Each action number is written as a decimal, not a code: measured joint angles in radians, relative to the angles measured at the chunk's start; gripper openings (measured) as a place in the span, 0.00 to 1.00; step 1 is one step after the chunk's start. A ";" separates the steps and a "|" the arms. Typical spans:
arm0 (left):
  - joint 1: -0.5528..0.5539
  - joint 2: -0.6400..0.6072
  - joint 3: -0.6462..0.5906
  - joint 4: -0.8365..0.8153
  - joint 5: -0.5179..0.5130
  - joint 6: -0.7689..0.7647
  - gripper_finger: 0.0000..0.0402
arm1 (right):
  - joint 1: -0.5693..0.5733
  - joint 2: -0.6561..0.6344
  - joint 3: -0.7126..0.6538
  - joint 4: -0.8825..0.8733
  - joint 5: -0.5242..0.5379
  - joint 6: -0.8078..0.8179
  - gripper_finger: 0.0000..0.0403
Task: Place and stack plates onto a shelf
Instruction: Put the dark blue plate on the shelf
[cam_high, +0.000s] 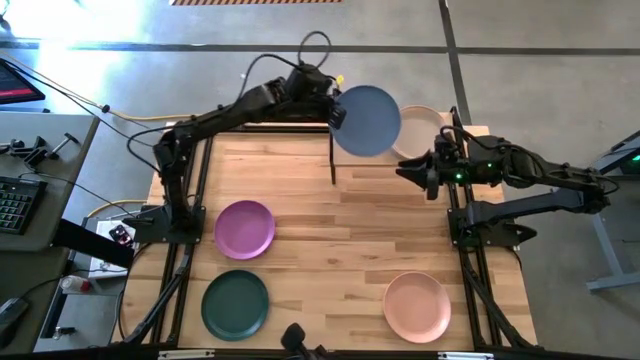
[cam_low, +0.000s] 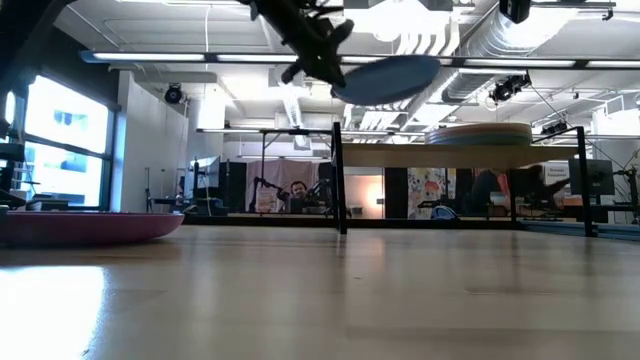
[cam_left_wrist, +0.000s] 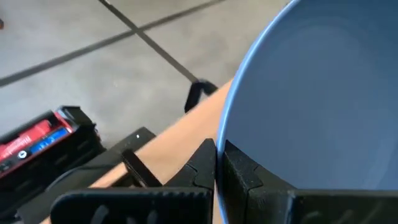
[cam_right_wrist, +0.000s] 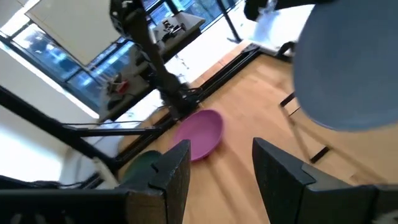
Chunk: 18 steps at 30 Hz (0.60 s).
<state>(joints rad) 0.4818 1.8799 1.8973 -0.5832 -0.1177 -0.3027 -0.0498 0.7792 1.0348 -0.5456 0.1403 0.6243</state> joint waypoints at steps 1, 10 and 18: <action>0.001 -0.015 0.000 -0.003 0.001 0.002 0.00 | 0.000 0.000 0.000 -0.006 0.016 -0.022 0.38; -0.023 -0.134 0.002 -0.065 -0.076 0.012 0.00 | -0.003 0.007 0.000 -0.049 0.325 0.033 0.38; -0.088 -0.142 0.002 -0.073 -0.160 0.027 0.00 | -0.003 0.093 0.000 0.039 0.461 0.051 0.38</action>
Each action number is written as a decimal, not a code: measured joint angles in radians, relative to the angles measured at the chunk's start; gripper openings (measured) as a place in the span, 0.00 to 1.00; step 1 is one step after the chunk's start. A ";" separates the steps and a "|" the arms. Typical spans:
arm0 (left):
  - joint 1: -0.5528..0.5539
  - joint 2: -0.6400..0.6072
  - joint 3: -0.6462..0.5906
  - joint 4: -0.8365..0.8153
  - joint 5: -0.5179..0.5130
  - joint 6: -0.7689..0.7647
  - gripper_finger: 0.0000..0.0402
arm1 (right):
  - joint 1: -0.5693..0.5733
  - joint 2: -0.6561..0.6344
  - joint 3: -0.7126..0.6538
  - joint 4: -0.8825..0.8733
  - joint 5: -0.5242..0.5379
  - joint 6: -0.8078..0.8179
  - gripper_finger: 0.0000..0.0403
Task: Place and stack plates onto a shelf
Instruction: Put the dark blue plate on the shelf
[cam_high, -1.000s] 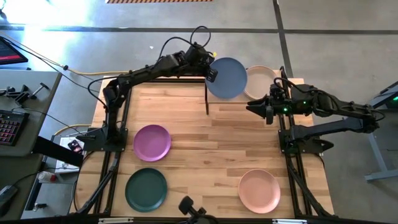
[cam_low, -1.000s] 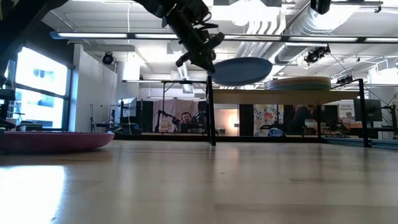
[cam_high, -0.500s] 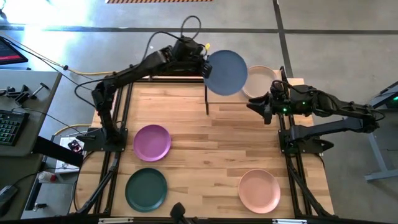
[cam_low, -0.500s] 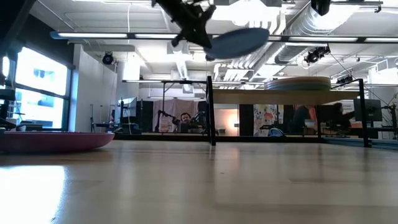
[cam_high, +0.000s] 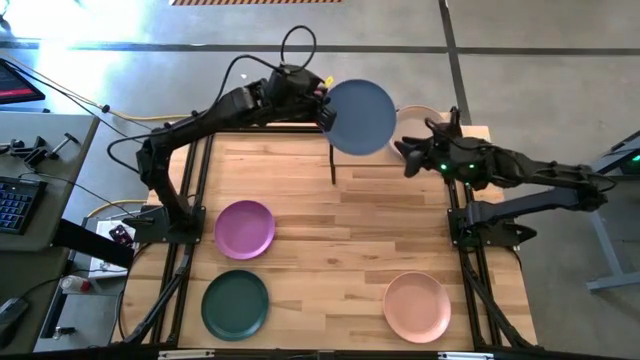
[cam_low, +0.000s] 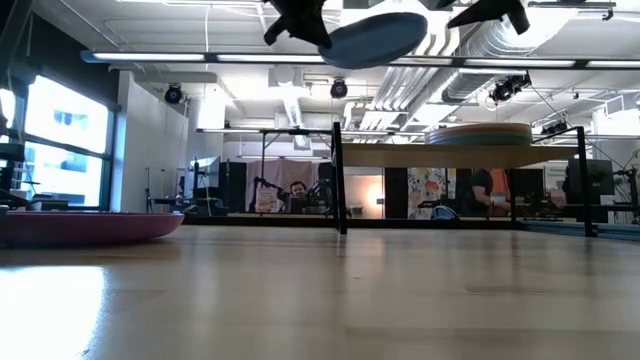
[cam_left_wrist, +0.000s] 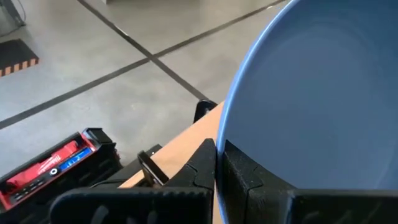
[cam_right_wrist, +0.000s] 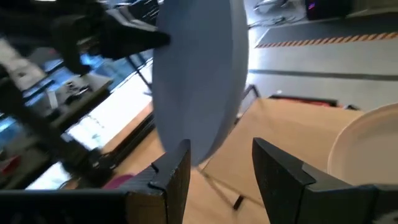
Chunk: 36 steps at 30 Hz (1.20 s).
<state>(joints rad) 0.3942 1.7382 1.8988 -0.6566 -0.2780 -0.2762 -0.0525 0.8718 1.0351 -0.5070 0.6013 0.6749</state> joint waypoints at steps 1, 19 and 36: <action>-0.008 0.001 0.000 0.003 -0.008 0.000 0.00 | 0.000 0.013 0.000 0.001 0.029 0.001 0.38; -0.018 -0.002 -0.001 -0.006 -0.203 0.079 0.00 | -0.046 0.075 0.000 -0.275 -0.049 0.129 0.38; 0.069 -0.002 -0.001 0.002 -0.188 0.052 0.00 | -0.278 0.274 0.000 -0.341 -0.274 0.046 0.38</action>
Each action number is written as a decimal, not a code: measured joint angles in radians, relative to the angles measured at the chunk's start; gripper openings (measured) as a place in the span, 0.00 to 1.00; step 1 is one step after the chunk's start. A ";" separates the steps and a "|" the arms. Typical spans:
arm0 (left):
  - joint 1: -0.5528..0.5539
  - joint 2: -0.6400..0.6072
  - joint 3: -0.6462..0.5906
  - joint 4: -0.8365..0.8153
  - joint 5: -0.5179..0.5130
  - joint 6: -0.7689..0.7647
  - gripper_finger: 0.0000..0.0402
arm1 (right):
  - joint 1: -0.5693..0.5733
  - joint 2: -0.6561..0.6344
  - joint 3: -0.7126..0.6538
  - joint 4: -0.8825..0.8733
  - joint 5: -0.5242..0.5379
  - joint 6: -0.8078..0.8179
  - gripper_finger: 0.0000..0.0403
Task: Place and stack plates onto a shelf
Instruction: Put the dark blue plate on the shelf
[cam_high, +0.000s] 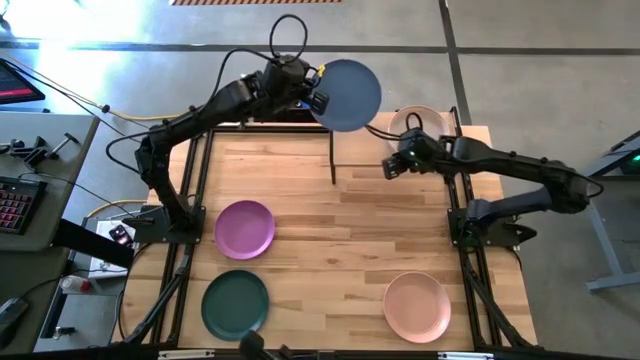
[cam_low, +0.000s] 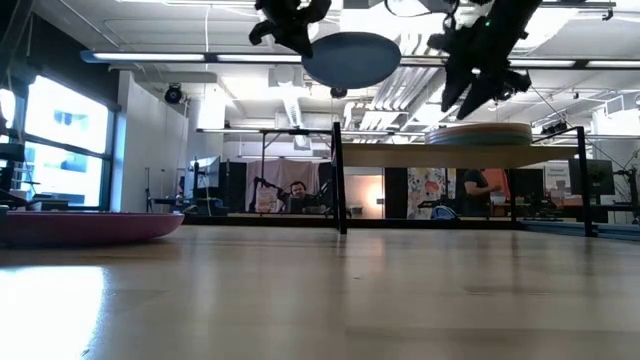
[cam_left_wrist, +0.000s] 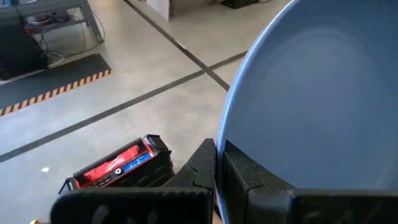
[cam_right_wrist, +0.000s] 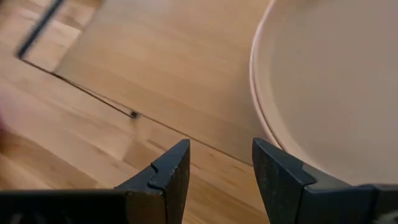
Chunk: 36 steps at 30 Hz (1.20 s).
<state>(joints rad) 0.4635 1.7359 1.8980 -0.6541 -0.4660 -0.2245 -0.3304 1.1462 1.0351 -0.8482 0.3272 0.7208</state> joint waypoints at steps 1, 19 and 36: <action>0.003 0.000 0.000 -0.002 0.000 0.000 0.00 | -0.006 0.009 0.000 0.000 -0.005 0.000 0.38; 0.015 -0.001 0.000 -0.008 0.015 0.010 0.00 | -0.101 0.051 0.000 -0.056 0.014 0.052 0.38; -0.005 -0.002 0.000 -0.189 0.098 -0.036 0.00 | -0.047 -0.146 0.000 0.050 -0.043 0.089 0.38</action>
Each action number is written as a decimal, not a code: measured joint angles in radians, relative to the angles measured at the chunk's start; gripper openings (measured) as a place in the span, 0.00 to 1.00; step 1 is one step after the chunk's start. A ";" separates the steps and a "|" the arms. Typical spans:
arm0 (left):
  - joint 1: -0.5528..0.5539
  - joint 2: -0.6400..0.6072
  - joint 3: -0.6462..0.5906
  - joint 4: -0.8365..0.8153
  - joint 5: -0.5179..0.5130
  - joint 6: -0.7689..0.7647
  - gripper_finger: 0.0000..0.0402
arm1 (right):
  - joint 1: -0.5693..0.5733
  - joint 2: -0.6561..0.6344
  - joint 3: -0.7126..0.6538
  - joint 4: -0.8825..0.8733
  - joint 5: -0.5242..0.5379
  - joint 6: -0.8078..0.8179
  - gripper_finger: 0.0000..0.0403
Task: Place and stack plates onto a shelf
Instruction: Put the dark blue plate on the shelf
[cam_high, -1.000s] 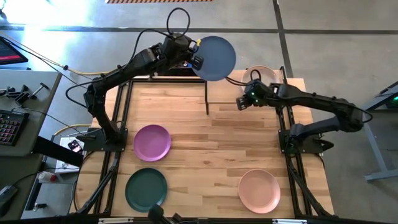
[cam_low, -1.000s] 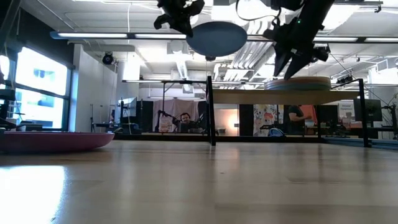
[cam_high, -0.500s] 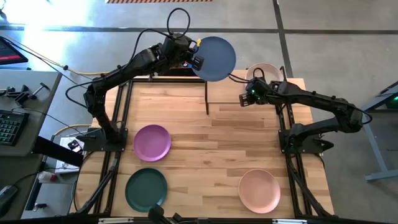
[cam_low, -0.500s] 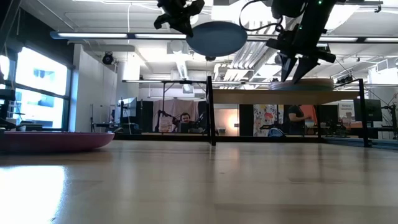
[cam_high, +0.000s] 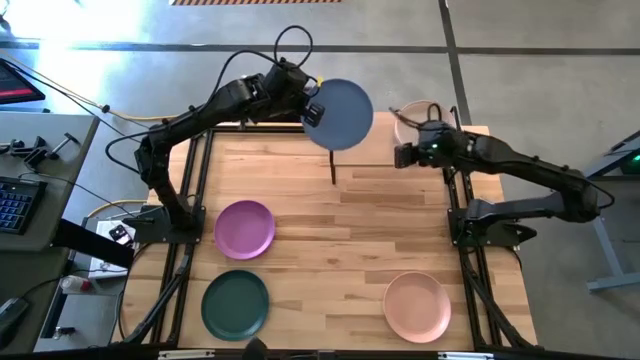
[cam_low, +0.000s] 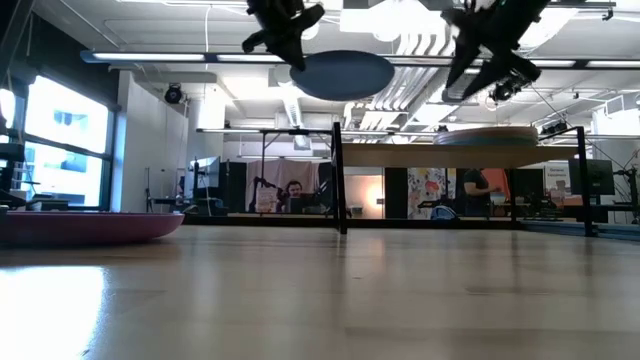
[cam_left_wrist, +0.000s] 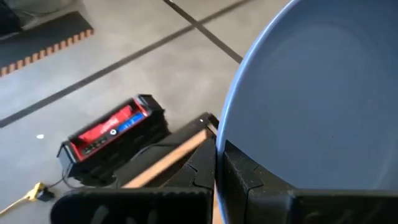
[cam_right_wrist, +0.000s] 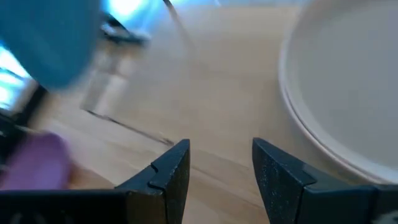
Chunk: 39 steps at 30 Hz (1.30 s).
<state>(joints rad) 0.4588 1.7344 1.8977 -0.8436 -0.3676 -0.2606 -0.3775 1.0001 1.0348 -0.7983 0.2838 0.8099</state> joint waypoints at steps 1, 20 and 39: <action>-0.008 0.000 0.000 -0.005 0.003 -0.001 0.00 | 0.000 -0.013 0.000 0.032 0.000 -0.004 0.38; -0.080 0.002 0.000 0.008 0.023 -0.078 0.00 | 0.038 -0.008 0.000 0.352 -0.007 -0.096 0.38; -0.108 0.004 0.000 0.039 0.035 -0.078 0.00 | 0.038 0.042 0.000 0.359 -0.022 -0.104 0.04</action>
<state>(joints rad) 0.3511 1.7382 1.8977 -0.8041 -0.3322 -0.3389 -0.3393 1.0416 1.0348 -0.4397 0.2613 0.7061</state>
